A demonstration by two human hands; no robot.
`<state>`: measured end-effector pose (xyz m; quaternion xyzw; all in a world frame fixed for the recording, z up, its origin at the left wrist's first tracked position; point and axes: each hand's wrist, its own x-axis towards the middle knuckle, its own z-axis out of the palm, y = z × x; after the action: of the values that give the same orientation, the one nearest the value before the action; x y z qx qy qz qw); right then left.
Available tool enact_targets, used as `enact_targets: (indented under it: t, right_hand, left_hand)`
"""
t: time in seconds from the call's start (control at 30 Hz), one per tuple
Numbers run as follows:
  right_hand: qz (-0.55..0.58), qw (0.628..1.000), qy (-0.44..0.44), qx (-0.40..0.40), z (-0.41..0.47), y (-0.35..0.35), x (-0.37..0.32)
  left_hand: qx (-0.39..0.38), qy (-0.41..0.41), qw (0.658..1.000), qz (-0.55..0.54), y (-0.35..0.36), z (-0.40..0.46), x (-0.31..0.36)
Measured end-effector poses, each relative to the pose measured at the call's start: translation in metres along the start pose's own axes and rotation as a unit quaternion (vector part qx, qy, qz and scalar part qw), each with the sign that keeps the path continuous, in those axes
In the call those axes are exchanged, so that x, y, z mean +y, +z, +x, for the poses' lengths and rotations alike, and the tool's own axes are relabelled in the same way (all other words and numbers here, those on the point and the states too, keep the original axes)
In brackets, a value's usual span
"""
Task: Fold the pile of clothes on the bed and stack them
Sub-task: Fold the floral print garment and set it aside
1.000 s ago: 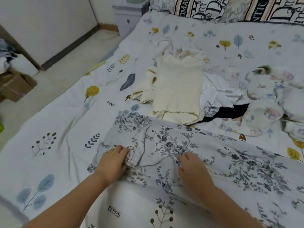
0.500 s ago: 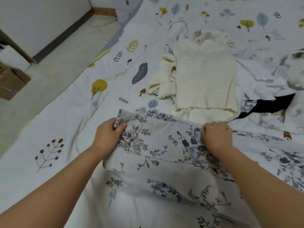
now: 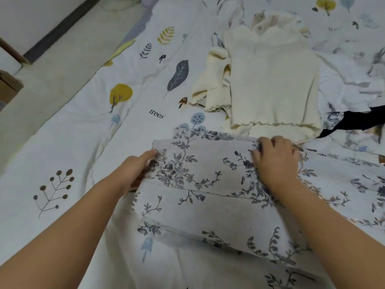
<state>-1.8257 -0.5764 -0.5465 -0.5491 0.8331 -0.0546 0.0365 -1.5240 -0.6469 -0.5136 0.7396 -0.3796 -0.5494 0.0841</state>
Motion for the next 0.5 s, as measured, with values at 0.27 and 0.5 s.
enact_targets:
  t: [0.27, 0.5]
  right_hand:
    - [-0.02, 0.995, -0.06, -0.083, -0.001, 0.005, -0.034]
    - [-0.008, 0.985, -0.118, -0.127, 0.01, 0.001, -0.063]
  left_hand:
    - [-0.192, 0.161, 0.962, 0.104, -0.035, -0.016, -0.047]
    - [-0.017, 0.332, 0.937, 0.109, -0.01, -0.032, -0.06]
